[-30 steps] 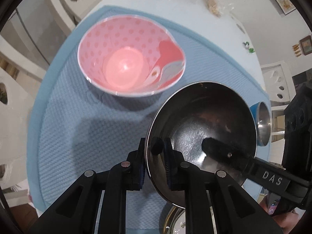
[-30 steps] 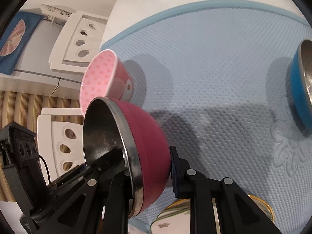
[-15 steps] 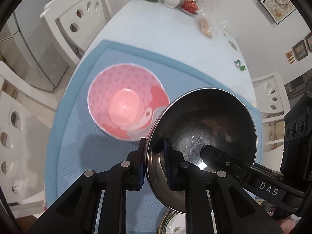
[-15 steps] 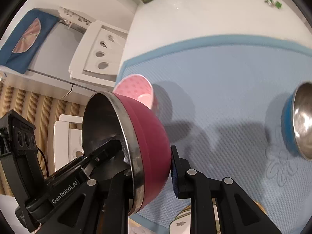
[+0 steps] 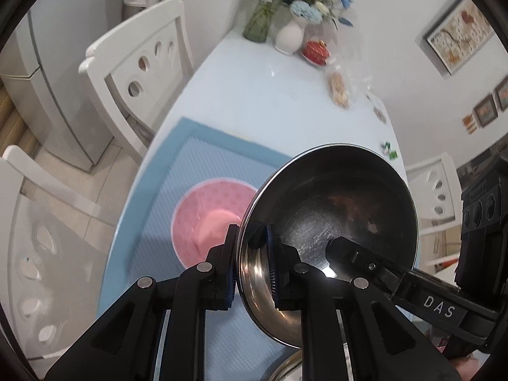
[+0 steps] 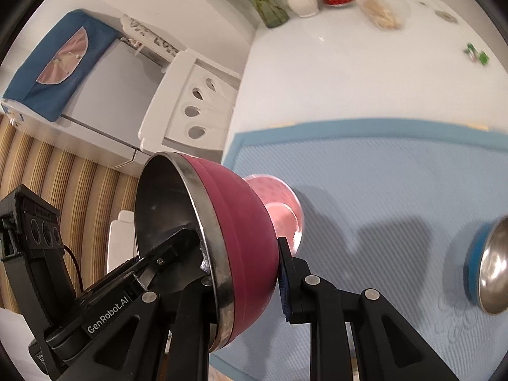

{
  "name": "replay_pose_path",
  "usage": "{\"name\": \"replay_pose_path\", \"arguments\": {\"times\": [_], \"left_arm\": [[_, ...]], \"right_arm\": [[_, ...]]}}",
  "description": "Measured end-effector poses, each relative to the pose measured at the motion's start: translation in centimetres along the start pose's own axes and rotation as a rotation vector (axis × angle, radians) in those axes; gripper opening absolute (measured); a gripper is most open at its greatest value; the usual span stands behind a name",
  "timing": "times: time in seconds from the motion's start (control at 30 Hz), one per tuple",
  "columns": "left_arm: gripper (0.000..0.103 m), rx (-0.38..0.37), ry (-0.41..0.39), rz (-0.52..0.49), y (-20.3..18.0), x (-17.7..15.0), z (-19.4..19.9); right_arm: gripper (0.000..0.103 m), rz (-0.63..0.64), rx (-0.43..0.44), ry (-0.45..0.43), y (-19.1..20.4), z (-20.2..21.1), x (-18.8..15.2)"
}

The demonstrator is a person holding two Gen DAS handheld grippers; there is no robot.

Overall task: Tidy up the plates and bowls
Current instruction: 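Carry the pink-exterior steel bowl with both grippers over the pink polka-dot bowl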

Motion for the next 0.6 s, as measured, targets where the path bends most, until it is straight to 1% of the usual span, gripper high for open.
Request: {"name": "replay_pose_path", "arguments": {"times": [0.13,0.23,0.37,0.6], "left_arm": [[0.014,0.003,-0.019,0.035,1.7,1.8,-0.1],[0.014,0.01,-0.01,0.053,2.7,2.4,-0.9],[0.014,0.019,0.026,0.066,3.9,2.2,-2.7],[0.014,0.025,0.094,0.074,5.1,1.0,-5.9]], "right_arm": [[0.019,0.031,-0.008,0.005,1.7,-1.2,1.6],[0.019,0.039,-0.013,0.02,2.3,-2.4,2.2],[0.019,0.025,-0.026,0.065,2.3,-4.6,2.5],[0.019,-0.024,-0.054,0.146,0.5,-8.1,2.5]]}}
Point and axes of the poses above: each gripper's, at about its wrist camera, not at the fingertips, and z roughly against the way its jaws point, y to its left, x to its top, the point moved 4 cm from there along -z, roughly the way its jaws point, and after that the axes turned 3 degrees about x, right-handed, at the moved point
